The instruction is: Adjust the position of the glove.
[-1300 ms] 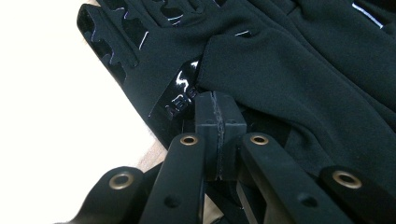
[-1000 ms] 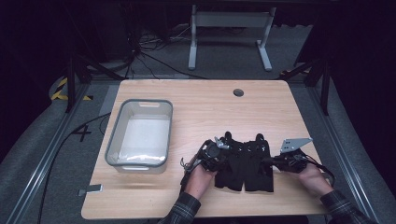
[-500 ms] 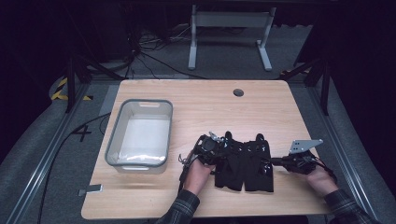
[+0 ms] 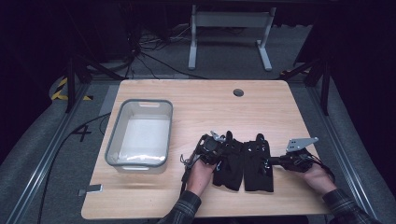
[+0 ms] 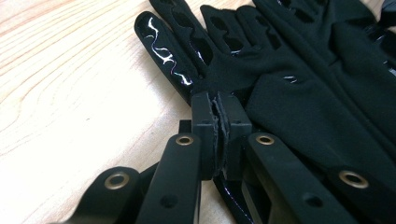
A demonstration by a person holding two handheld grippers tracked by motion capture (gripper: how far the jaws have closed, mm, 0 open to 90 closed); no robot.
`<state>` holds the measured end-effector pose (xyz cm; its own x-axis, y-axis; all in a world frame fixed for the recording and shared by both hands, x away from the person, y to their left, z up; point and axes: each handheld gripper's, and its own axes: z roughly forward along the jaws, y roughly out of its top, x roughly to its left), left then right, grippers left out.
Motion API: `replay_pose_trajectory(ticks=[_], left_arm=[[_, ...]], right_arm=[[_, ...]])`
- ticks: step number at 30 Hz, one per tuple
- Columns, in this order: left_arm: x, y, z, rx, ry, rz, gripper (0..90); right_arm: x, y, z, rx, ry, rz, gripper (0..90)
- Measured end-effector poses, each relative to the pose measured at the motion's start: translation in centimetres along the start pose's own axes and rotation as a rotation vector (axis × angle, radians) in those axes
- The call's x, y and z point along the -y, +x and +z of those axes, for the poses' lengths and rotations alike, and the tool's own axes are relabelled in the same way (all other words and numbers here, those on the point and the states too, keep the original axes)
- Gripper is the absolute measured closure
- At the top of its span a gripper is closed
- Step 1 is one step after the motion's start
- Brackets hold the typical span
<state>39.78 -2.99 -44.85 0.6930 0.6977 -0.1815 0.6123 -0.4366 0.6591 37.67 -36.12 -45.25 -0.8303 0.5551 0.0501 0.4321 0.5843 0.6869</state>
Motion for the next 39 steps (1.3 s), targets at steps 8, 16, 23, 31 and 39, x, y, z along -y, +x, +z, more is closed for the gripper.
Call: replay_pose_trajectory(ticks=[8, 16, 23, 31, 39], left_arm=[[0.1, 0.5, -1.1, 0.045, -0.039, -0.049, 86.9], [0.1, 0.6, -2.1, 0.086, -0.081, -0.072, 86.9], [0.1, 0.6, -2.8, 0.13, -0.116, -0.093, 86.9], [-0.5, 0.2, -3.1, 0.185, -0.154, -0.103, 86.8], [-1.2, 0.1, -3.2, 0.212, -0.175, -0.101, 86.8]], right_arm=[[-0.1, 0.1, 0.2, -0.002, -0.003, -0.001, 90.0], [-0.5, 0.3, 0.4, -0.003, 0.001, -0.007, 90.0], [-0.6, 0.3, 0.5, -0.001, 0.003, -0.007, 90.0], [-1.0, 0.4, 1.0, -0.009, 0.003, -0.005, 90.0], [-1.4, 0.6, 1.3, -0.02, 0.004, -0.013, 90.0]])
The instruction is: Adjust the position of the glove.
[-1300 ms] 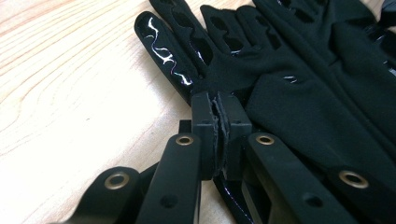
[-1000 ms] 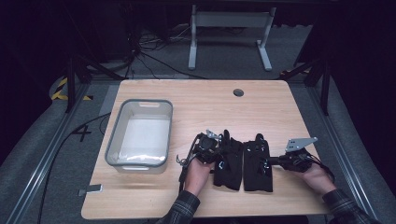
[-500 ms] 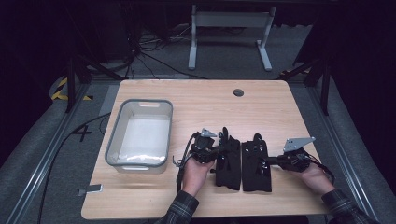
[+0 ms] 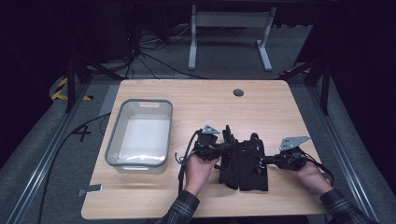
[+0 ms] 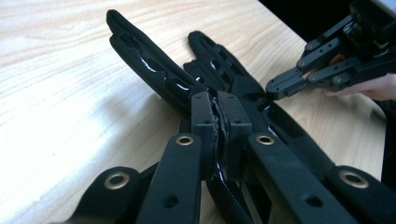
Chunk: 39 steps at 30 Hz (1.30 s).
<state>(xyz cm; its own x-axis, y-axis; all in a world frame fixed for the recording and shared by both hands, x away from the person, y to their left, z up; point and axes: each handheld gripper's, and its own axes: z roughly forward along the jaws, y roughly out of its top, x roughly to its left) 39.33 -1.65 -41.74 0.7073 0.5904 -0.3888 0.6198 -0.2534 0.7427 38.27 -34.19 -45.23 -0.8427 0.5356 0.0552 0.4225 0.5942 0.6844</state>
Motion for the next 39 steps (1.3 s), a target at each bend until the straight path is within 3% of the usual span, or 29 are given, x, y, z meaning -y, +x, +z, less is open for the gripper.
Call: replay_pose_trajectory(ticks=[8, 18, 24, 33, 39], left_arm=[[-1.1, -0.4, 0.3, 0.022, -0.002, 0.019, 86.8], [-1.7, -0.9, 2.1, 0.054, 0.02, 0.033, 86.7], [-2.2, -1.6, 4.3, 0.067, 0.05, 0.054, 86.7], [-1.6, -2.3, 7.5, 0.073, 0.112, 0.077, 85.9], [-1.7, -2.4, 7.3, 0.085, 0.082, 0.095, 77.1]], right_arm=[[-0.9, 0.2, 1.0, -0.021, -0.001, -0.015, 90.0], [-2.1, 0.6, 2.1, -0.029, 0.002, -0.04, 90.0], [-2.5, 0.7, 2.6, -0.033, 0.003, -0.057, 90.0], [-2.7, 0.6, 2.9, -0.032, -0.004, -0.067, 90.0], [-2.6, 0.5, 2.7, -0.037, -0.009, -0.063, 90.0]])
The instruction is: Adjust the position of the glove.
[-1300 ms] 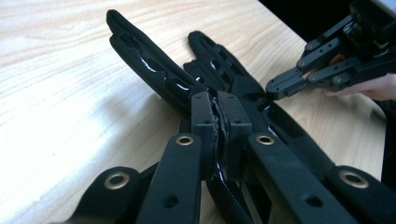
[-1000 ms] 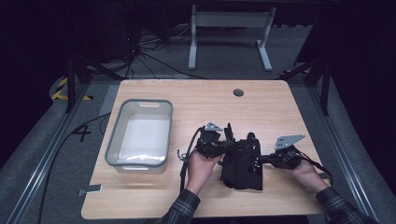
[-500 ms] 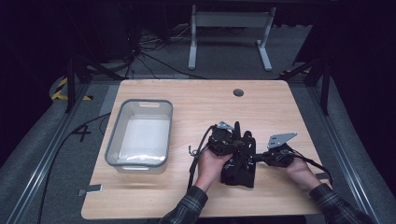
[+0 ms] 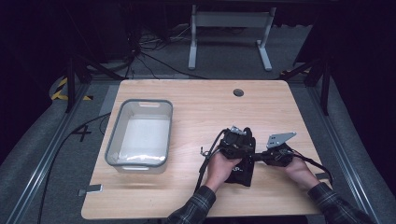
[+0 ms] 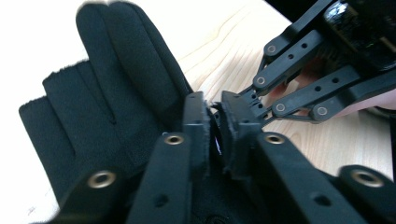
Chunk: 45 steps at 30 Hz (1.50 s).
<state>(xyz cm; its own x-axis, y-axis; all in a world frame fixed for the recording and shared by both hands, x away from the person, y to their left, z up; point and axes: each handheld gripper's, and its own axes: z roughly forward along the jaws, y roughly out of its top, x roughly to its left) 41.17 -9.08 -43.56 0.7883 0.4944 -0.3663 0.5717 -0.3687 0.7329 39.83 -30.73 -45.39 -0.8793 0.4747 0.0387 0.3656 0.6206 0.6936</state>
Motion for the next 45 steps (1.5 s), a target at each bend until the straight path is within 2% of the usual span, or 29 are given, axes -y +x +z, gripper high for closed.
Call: replay_pose_trajectory(ticks=[4, 7, 11, 13, 15, 19, 22, 24, 26, 31, 37, 45], left_arm=[[-0.3, -0.3, -1.5, -0.003, -0.038, 0.021, 77.3], [-0.2, -0.1, -2.9, -0.017, -0.045, 0.032, 87.9], [0.3, 0.2, -4.2, -0.081, -0.017, 0.053, 89.7], [1.1, 0.4, -4.7, -0.106, 0.008, 0.06, 89.7], [1.7, 0.6, -4.9, -0.117, 0.026, 0.057, 89.7], [2.2, 0.9, -4.7, -0.12, 0.049, 0.056, 89.7], [2.7, 0.4, -3.2, -0.12, 0.099, 0.067, 89.7], [2.8, 0.2, -2.3, -0.132, 0.132, 0.09, 89.7], [2.9, 0.2, -2.0, -0.141, 0.143, 0.095, 89.7], [3.0, 0.1, -1.5, -0.161, 0.163, 0.107, 89.8], [2.9, 0.5, -1.3, -0.159, 0.168, 0.111, 89.8], [2.1, 1.1, -1.0, -0.165, 0.191, 0.116, 89.8]], right_arm=[[0.0, -0.1, -0.8, 0.005, -0.007, 0.003, 90.0], [-0.2, -0.2, -1.9, 0.012, -0.04, 0.01, 90.0], [-0.8, -0.1, -2.8, 0.001, -0.084, 0.02, 90.0], [-1.2, 0.0, -2.7, -0.018, -0.098, 0.024, 90.0], [-1.7, 0.5, -2.3, -0.021, -0.096, 0.003, 90.0], [-2.2, 0.6, -1.0, -0.013, -0.068, -0.02, 90.0], [-2.0, 0.4, -0.1, -0.001, -0.026, -0.026, 90.0], [-1.6, 0.2, 0.4, 0.006, 0.0, -0.032, 90.0], [-1.4, 0.2, 0.7, 0.006, 0.01, -0.031, 90.0], [-1.3, 0.2, 0.7, 0.01, 0.01, -0.039, 90.0], [-1.1, 0.5, 0.6, 0.004, 0.014, -0.04, 90.0], [-0.8, 1.2, 0.3, -0.029, 0.017, -0.049, 90.0]])
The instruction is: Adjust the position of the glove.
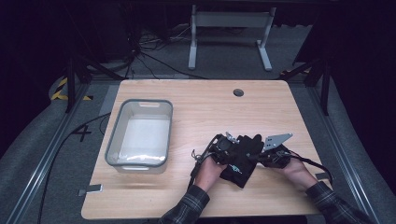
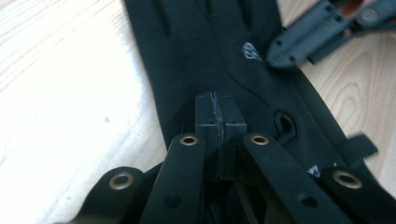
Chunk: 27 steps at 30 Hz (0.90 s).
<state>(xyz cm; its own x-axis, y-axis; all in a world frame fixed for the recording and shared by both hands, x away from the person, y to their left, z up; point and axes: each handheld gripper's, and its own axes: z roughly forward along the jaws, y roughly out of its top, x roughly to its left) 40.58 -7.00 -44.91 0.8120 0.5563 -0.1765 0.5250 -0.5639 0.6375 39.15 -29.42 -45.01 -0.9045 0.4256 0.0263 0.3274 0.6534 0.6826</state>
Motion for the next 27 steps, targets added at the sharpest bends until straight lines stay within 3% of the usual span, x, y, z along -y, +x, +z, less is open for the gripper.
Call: replay_pose_trajectory(ticks=[8, 12, 19, 23, 27], left_arm=[[-1.0, 0.6, 0.7, 0.007, 0.005, 0.004, 89.8], [-1.7, 0.6, 1.0, 0.002, 0.023, 0.026, 89.8], [-1.7, 0.7, 0.6, 0.014, 0.004, 0.027, 89.0], [-1.8, 0.6, -0.1, 0.017, -0.009, 0.041, 80.2], [-1.8, 0.1, -0.8, 0.039, -0.031, 0.061, 67.3]], right_arm=[[0.0, 1.0, 0.0, -0.032, 0.001, -0.018, 90.0], [-0.1, 1.7, 0.3, -0.059, -0.005, -0.03, 90.0], [-0.1, 1.7, 0.1, -0.06, -0.017, -0.025, 87.6], [0.1, 1.5, -0.9, -0.046, -0.037, -0.013, 79.7], [1.0, 0.9, -2.5, -0.021, -0.072, 0.031, 67.8]])
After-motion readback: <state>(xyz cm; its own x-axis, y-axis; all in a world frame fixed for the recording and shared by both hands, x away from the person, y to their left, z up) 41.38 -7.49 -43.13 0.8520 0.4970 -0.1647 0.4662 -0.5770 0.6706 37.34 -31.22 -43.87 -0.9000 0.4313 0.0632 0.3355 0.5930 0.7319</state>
